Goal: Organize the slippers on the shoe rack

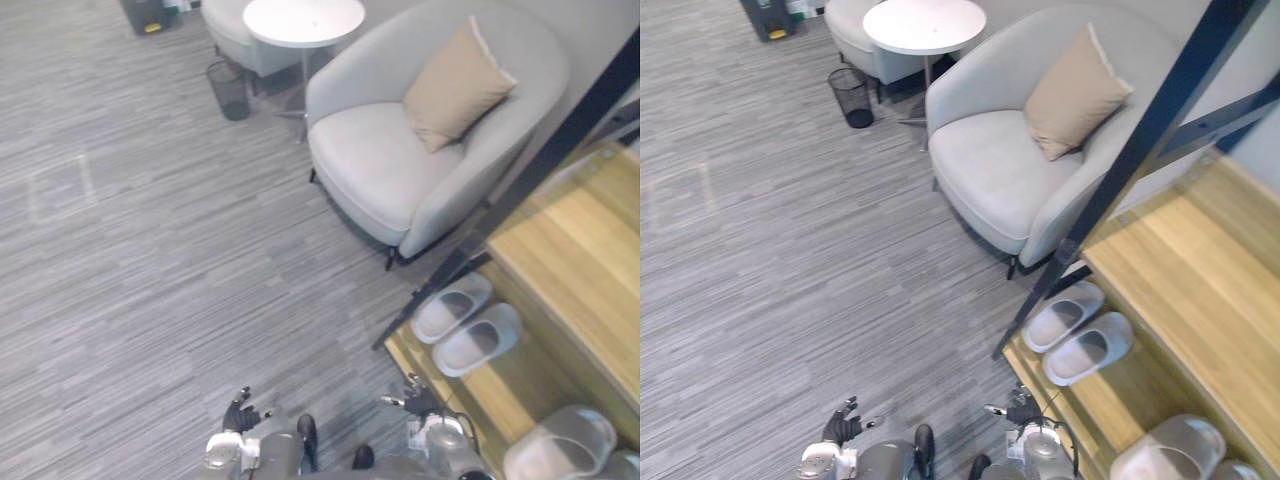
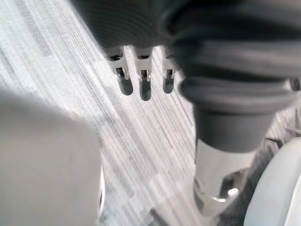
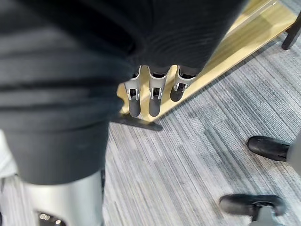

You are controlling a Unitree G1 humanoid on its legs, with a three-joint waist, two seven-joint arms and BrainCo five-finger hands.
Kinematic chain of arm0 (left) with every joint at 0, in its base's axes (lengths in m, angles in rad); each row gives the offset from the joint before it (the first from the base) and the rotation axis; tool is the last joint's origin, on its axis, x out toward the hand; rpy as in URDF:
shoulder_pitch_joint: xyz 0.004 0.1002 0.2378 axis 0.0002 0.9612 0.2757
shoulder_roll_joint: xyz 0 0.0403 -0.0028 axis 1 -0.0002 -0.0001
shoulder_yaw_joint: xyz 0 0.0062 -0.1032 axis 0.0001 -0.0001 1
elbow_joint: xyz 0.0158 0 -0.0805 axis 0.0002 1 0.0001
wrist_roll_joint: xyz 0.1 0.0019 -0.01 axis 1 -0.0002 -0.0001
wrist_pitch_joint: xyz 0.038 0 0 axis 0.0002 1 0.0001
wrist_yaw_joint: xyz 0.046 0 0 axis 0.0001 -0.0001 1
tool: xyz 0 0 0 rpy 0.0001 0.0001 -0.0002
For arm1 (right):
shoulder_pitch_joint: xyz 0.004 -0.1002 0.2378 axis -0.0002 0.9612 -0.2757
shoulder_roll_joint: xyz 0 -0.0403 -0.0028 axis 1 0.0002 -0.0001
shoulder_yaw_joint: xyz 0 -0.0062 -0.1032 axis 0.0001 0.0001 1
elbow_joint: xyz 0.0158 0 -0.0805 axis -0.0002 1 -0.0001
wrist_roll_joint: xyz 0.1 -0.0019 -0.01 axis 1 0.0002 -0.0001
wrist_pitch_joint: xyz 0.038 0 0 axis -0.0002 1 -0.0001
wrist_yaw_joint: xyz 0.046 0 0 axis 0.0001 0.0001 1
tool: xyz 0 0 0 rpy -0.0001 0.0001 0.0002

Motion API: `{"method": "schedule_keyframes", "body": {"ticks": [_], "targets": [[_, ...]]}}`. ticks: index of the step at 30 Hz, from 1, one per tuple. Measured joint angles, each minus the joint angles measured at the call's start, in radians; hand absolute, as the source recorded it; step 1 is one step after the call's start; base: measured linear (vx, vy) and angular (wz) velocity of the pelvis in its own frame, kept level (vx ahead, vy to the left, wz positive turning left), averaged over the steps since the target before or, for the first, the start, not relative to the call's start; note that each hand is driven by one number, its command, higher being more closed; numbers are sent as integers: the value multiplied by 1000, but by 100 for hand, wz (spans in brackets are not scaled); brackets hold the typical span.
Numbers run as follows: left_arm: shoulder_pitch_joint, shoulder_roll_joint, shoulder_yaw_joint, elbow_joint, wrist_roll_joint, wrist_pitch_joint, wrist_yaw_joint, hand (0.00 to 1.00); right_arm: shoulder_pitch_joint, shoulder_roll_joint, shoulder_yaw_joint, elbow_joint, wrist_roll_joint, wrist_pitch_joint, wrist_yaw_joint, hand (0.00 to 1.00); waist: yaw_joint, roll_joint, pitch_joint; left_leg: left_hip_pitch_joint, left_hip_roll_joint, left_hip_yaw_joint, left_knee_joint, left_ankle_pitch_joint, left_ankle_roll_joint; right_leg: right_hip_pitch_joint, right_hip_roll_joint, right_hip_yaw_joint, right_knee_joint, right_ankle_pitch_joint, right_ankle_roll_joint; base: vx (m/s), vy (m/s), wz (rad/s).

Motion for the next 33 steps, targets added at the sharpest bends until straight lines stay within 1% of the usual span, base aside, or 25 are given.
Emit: {"method": "schedule_keyframes", "body": {"ticks": [1,2,4,6,7,8,9,10,11,12,14,17,18,19,20,21,22,23,24,26,27,28,30,32,33], "targets": [[-11,1,-1,7,8,0,0,0,-3,-2,-3,0,1,0,-2,0,-10,-7,0,14,-20,23,-37,26,7,-3,-26,-23,21,-21,18,102,85,80],[-13,3,-3,10,17,1,0,0,-4,4,-4,-1,3,0,-5,0,-10,-19,-3,39,-59,3,-98,57,19,-7,-43,-34,28,-26,27,130,115,71],[-13,16,-19,16,20,2,0,0,-4,22,-6,-1,2,0,-7,0,-13,-39,-12,64,-101,-25,-169,89,32,2,-61,-65,28,-24,37,125,104,53],[-9,28,-19,26,24,4,1,0,-16,35,-3,1,2,0,-6,0,-9,-48,-9,86,-103,-39,-166,82,39,16,-71,-68,70,-15,54,124,82,31],[-1,32,-17,25,26,4,1,0,-25,39,1,3,0,0,-5,0,-9,-46,-9,99,-95,-39,-162,72,39,-6,-78,-58,143,-15,55,144,134,3],[12,36,-14,25,27,5,1,0,-36,46,9,3,-3,0,0,0,-6,-46,-9,115,-83,-37,-156,57,38,-49,-96,-40,276,-10,64,106,135,-6],[16,38,-12,23,25,4,1,0,-40,50,14,2,-4,0,3,0,-6,-47,-10,124,-76,-41,-150,45,38,-85,-114,-24,372,5,85,103,140,1],[15,44,-12,24,25,5,4,0,-50,54,23,3,-5,0,10,0,-7,-50,-6,149,-75,-59,-149,31,41,-156,-138,17,542,18,96,116,82,33],[13,51,-16,23,25,6,5,0,-47,56,34,3,-5,1,12,0,-15,-46,-1,167,-76,-87,-153,27,46,-191,-136,55,608,-22,90,137,45,54],[12,49,-16,22,25,6,6,0,-42,56,37,3,-5,2,14,0,-20,-47,-1,183,-74,-105,-161,27,46,-201,-126,68,610,-48,79,126,-15,64],[13,42,-8,9,24,6,10,0,-31,54,45,2,-5,2,15,0,-22,-42,2,213,-64,-157,-183,29,44,-236,-86,97,527,-80,66,137,-66,70],[4,29,2,4,16,3,22,0,-30,47,50,3,-5,3,15,0,-26,-27,10,222,-47,-243,-206,37,28,-291,-24,163,326,-59,53,136,-109,92],[3,26,2,4,15,0,26,0,-24,45,50,3,-5,4,15,0,-29,-27,10,224,-43,-290,-216,41,11,-299,-4,204,193,1,51,235,-212,115],[5,27,2,9,13,-1,27,0,-16,45,50,3,-5,5,13,0,-29,-39,8,226,-56,-338,-218,37,-6,-299,-7,238,95,74,34,262,-237,138],[8,27,3,11,7,-1,27,0,-3,44,50,4,-5,5,12,0,-28,-54,2,233,-70,-367,-217,30,-18,-298,-20,252,65,130,19,315,-298,127],[12,25,8,18,2,0,29,0,1,33,49,5,-5,5,11,0,-30,-57,-4,238,-67,-408,-214,17,-37,-283,-26,240,80,170,6,222,-233,90],[14,20,9,19,-3,-1,29,0,1,27,49,5,-5,5,10,0,-30,-48,-6,240,-59,-420,-209,16,-40,-278,-24,225,82,168,5,291,-282,86],[17,4,17,18,-5,-3,29,0,-3,18,46,4,-5,4,10,0,-28,-18,-15,234,-34,-447,-189,-7,-64,-260,-9,182,80,126,-1,278,-238,75],[26,-14,37,19,-6,-3,29,0,-11,12,41,4,-5,4,10,0,-21,0,-10,216,-16,-451,-134,-24,-87,-235,2,151,78,86,-9,280,-219,94],[21,-13,55,8,-15,-3,28,0,-12,13,40,6,-4,5,10,0,-18,-6,-2,107,18,-410,113,-46,-134,-183,6,113,54,61,-19,265,-204,73],[19,-14,83,-13,-32,-4,30,0,-15,14,56,5,-4,5,9,0,-8,-11,12,23,71,-329,320,-52,-167,-120,19,92,26,52,-37,345,-208,42],[23,-12,90,-25,-44,-4,30,0,-14,16,63,6,-3,6,9,0,-1,-19,23,-4,111,-263,421,-58,-154,-77,25,83,12,41,-48,304,-139,23],[24,-9,111,-39,-55,-4,30,0,-16,16,72,4,-2,6,6,0,18,-32,29,-66,154,-153,458,-77,-113,-1,23,52,-29,35,-37,355,-71,20],[3,-12,111,-57,-64,-5,30,0,-40,13,70,4,0,6,-1,0,24,-43,35,-126,134,-90,331,-68,-88,33,10,30,-63,37,-28,339,35,23],[-5,-13,110,-64,-64,-5,29,0,-55,13,68,4,0,6,-4,0,31,-44,36,-143,106,-67,223,-32,-55,37,-6,19,-65,33,-18,352,129,18]]}}
